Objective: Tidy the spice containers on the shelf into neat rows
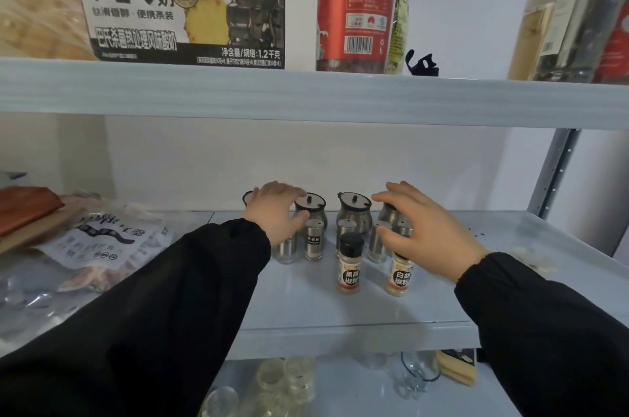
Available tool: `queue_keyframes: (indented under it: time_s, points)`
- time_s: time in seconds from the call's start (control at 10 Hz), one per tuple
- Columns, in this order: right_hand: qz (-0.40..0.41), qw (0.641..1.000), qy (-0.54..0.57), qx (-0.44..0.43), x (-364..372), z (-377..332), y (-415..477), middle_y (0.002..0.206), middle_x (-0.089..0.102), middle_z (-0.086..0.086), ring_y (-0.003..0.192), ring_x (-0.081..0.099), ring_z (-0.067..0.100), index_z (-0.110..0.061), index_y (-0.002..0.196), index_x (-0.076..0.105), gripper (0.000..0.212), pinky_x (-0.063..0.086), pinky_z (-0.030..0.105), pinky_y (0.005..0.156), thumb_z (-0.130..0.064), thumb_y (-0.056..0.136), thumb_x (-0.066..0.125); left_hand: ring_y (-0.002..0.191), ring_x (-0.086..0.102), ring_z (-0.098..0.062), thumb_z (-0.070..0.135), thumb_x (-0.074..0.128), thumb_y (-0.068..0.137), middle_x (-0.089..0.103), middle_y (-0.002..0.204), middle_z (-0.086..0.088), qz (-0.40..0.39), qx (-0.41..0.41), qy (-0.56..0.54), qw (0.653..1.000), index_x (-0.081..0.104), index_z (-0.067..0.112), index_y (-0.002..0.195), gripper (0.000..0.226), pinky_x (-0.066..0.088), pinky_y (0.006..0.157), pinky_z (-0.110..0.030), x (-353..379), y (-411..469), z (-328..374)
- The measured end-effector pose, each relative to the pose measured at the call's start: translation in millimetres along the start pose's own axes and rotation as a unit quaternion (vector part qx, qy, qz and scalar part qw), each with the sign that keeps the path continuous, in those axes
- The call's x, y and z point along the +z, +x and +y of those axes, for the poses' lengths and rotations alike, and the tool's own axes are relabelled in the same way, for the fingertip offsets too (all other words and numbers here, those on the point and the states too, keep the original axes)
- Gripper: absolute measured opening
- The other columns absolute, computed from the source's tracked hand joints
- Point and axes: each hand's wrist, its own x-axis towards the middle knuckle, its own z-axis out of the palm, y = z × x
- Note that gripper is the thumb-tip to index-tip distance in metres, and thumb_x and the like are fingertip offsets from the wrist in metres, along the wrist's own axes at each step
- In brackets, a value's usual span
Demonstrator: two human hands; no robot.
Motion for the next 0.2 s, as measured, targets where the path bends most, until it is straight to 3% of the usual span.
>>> queue_keyframes:
  time_s: [0.1,0.2]
  points:
    - [0.001,1.000,0.006,0.002,-2.5,-2.9,2.4,0.159,0.028,-0.009,0.150,0.012,0.009,-0.042,0.142,0.041,0.055,0.019,0.029,0.118,-0.043,0.090,0.058,0.144,0.013,-0.028,0.052,0.044,0.091,0.031,0.154,-0.001,0.007,0.026,0.032,0.999,0.033,0.034,0.144,0.057,0.010,0.118,-0.047,-16.1,-5.0,13.8]
    - [0.009,1.000,0.006,0.003,-4.5,-4.9,5.7,0.159,0.028,-0.008,0.150,0.012,0.010,-0.043,0.142,0.040,0.055,0.020,0.029,0.117,-0.044,0.089,0.056,0.146,0.006,-0.028,0.056,0.038,0.092,0.022,0.158,-0.003,0.039,0.080,0.054,0.995,0.018,0.035,0.149,0.064,0.009,0.118,-0.046,-25.2,-14.5,29.8]
